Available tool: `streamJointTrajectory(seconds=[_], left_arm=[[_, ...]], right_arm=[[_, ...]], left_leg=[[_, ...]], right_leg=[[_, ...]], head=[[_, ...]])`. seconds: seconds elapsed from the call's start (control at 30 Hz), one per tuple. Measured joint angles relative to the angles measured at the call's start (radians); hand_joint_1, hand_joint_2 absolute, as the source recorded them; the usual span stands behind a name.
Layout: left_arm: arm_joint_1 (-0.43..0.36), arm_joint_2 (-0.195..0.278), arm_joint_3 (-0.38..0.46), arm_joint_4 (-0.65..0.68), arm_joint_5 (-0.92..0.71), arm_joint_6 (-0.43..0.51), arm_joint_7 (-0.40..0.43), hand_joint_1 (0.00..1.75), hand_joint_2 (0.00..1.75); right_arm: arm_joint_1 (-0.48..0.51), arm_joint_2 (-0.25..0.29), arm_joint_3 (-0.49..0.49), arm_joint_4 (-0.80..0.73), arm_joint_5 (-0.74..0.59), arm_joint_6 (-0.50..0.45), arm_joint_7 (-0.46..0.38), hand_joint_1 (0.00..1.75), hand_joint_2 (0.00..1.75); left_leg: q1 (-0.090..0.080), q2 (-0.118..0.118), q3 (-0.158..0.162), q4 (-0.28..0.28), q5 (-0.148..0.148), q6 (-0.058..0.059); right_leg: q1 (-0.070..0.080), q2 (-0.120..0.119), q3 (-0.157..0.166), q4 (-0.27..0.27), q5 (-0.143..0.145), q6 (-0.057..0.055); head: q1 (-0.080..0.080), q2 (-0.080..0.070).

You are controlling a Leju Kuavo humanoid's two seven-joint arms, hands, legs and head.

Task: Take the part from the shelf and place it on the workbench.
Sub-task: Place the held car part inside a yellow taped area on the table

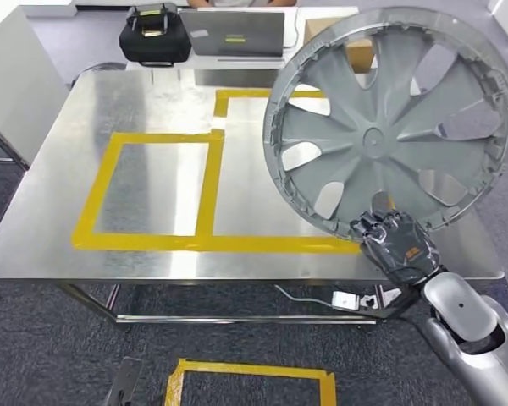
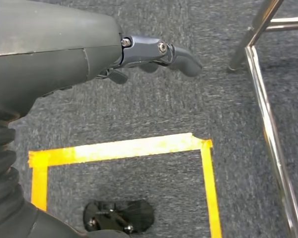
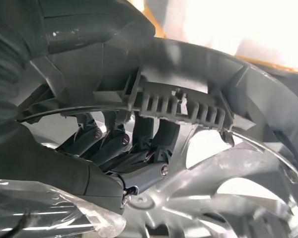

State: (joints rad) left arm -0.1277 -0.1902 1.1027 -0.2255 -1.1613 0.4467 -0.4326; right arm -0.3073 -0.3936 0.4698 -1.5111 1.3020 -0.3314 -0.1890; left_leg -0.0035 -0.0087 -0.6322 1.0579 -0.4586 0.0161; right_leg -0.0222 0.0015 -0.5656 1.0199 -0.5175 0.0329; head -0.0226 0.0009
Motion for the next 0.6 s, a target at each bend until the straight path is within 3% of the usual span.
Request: streamJointTrajectory(seconds=[0.07, 0.13, 0.23, 0.27, 0.3, 0.33, 0.37, 0.43, 0.5, 0.6], left_arm=[[0.000, -0.001, -0.002, 0.000, 0.000, 0.000, 0.000, 0.00, 1.75], [-0.001, -0.002, -0.004, 0.000, -0.004, -0.003, 0.000, 0.00, 1.75], [-0.010, -0.006, -0.014, 0.000, -0.018, -0.012, 0.006, 0.00, 1.75], [-0.013, -0.008, -0.019, 0.000, -0.024, -0.016, 0.011, 0.00, 1.75], [-0.016, -0.010, -0.024, 0.000, -0.029, -0.020, 0.014, 0.00, 1.75], [-0.019, -0.011, -0.029, 0.000, -0.033, -0.025, 0.017, 0.00, 1.75], [-0.022, -0.012, -0.033, 0.000, -0.035, -0.035, 0.017, 0.00, 1.75], [-0.029, -0.015, -0.042, 0.000, -0.039, -0.058, 0.015, 0.00, 1.75], [-0.036, -0.018, -0.050, 0.000, -0.043, -0.073, 0.017, 0.00, 1.75], [-0.042, -0.022, -0.062, 0.000, -0.052, -0.078, 0.028, 0.00, 1.75]], right_arm=[[-0.013, 0.006, 0.010, 0.014, 0.000, 0.001, 0.000, 1.75, 1.75], [-0.029, 0.014, 0.024, 0.033, -0.003, 0.008, -0.001, 1.75, 1.75], [-0.082, 0.050, 0.049, 0.091, -0.012, 0.030, 0.000, 1.75, 1.75], [-0.100, 0.070, 0.061, 0.121, -0.016, 0.038, 0.003, 1.75, 1.75], [-0.116, 0.090, 0.072, 0.151, -0.021, 0.044, 0.007, 1.75, 1.75], [-0.131, 0.113, 0.084, 0.184, -0.026, 0.049, 0.012, 1.75, 1.75], [-0.149, 0.136, 0.097, 0.226, -0.033, 0.052, 0.016, 1.75, 1.75], [-0.189, 0.182, 0.119, 0.317, -0.046, 0.048, 0.024, 1.75, 1.75], [-0.227, 0.229, 0.134, 0.416, -0.058, 0.032, 0.035, 1.75, 1.75], [-0.257, 0.292, 0.149, 0.566, -0.071, 0.000, 0.048, 1.75, 1.75]], left_leg=[[0.000, -0.001, 0.003, -0.016, -0.005, 0.008], [0.004, -0.003, 0.008, -0.024, -0.003, 0.017], [0.004, -0.001, 0.013, -0.028, -0.004, 0.029], [0.003, 0.000, 0.014, -0.028, -0.005, 0.030], [0.002, 0.001, 0.015, -0.028, -0.007, 0.031], [0.002, 0.000, 0.017, -0.028, -0.008, 0.031], [0.002, -0.001, 0.020, -0.027, -0.010, 0.030], [0.000, -0.004, 0.024, -0.025, -0.014, 0.024], [-0.001, -0.005, 0.019, -0.022, -0.015, 0.016], [0.000, -0.004, 0.016, -0.020, -0.017, 0.002]], right_leg=[[0.001, -0.001, -0.006, -0.003, 0.000, 0.011], [0.000, -0.003, -0.020, 0.019, -0.018, 0.020], [0.001, -0.003, -0.112, 0.188, -0.087, 0.023], [0.001, -0.003, -0.148, 0.248, -0.101, 0.024], [0.001, -0.003, -0.171, 0.278, -0.098, 0.024], [0.001, -0.003, -0.175, 0.271, -0.075, 0.022], [0.001, -0.003, -0.159, 0.224, -0.036, 0.020], [0.003, -0.004, -0.100, 0.092, 0.033, 0.013], [0.007, -0.002, -0.062, 0.017, 0.046, 0.006], [0.009, 0.001, -0.053, 0.003, 0.040, -0.005]], head=[[0.000, 0.000], [0.001, 0.000], [0.002, 0.000], [0.002, 0.000], [0.002, 0.000], [0.002, 0.000], [0.003, 0.000], [0.003, 0.000], [0.002, 0.000], [0.001, 0.000]])
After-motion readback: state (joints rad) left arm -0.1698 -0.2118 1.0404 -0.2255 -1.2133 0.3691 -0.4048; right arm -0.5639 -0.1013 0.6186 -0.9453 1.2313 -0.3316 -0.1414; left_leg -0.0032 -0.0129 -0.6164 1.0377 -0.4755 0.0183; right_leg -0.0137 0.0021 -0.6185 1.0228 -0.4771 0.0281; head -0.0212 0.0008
